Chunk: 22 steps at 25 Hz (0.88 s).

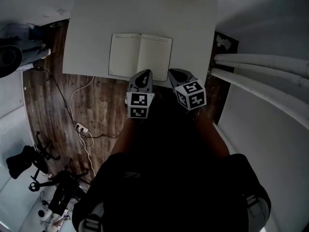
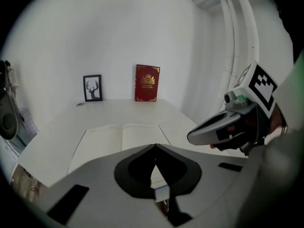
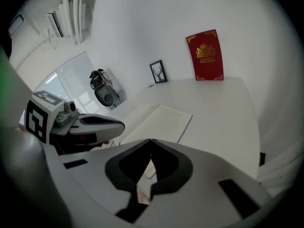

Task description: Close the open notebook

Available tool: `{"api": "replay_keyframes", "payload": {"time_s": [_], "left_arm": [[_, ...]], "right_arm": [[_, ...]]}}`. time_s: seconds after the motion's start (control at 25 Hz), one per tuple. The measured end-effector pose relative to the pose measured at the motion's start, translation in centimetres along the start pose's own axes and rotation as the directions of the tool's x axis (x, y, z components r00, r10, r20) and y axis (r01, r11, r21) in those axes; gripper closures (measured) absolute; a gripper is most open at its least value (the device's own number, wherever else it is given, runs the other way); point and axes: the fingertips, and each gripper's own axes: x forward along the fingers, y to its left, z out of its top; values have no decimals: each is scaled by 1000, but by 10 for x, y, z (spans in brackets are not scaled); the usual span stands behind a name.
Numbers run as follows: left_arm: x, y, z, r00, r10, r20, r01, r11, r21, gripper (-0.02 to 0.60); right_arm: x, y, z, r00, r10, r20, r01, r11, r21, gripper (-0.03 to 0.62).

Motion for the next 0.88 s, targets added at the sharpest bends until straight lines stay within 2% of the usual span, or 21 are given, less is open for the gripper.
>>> {"api": "replay_keyframes", "payload": {"time_s": [0.12, 0.28, 0.48, 0.8, 0.84, 0.88], "left_arm": [[0, 0, -10, 1000, -9, -16, 9, 1000, 3, 578], [-3, 2, -16, 1000, -13, -22, 13, 1000, -7, 578], [3, 1, -14, 1000, -10, -16, 10, 1000, -29, 578], [28, 4, 2, 1000, -2, -20, 1, 997, -73, 578], [31, 6, 3, 1000, 0, -22, -2, 997, -79, 578], [34, 7, 5, 1000, 2, -24, -4, 996, -85, 578]], "right_arm": [[7, 6, -15, 999, -12, -32, 11, 1000, -7, 571], [11, 3, -7, 999, -31, -8, 31, 999, -33, 569], [19, -30, 19, 997, -74, -4, 73, 995, -73, 569], [49, -77, 50, 989, -123, -87, 109, 983, -147, 568], [54, -81, 53, 987, -122, -102, 106, 983, -153, 561], [59, -85, 55, 986, -117, -118, 98, 983, -153, 505]]}}
